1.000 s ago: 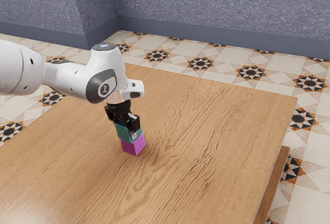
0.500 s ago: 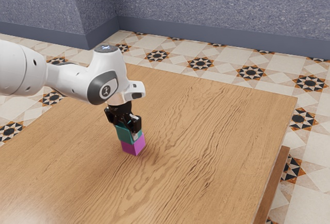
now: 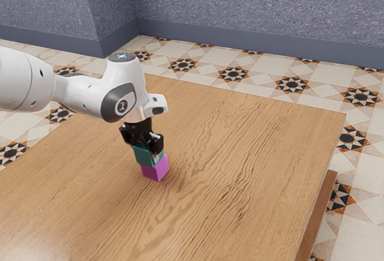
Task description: Pick up the blue block with one arm, and put the blue block on the pink block with one arm
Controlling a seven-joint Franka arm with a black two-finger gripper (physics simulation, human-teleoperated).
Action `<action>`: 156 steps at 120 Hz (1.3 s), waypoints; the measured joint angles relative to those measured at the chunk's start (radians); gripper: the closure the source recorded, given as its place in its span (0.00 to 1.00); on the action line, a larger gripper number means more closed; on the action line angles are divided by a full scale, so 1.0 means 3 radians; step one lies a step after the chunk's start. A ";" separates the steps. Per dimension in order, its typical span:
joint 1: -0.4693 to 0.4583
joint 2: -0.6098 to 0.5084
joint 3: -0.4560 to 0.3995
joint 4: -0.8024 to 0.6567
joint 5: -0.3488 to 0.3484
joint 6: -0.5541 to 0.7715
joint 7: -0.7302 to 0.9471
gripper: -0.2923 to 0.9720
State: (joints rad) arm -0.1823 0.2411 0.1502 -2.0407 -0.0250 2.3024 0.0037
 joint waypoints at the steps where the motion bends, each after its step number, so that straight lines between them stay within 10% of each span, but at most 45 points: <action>1: 0.0001 -0.0001 0.0001 0.0001 0.0000 0.0000 -0.0001 0.48; 156: -0.0037 0.0220 0.0046 0.0220 -0.0011 -0.0002 0.0029 0.38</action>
State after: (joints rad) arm -0.1934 0.3070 0.1641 -1.9746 -0.0283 2.3019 0.0123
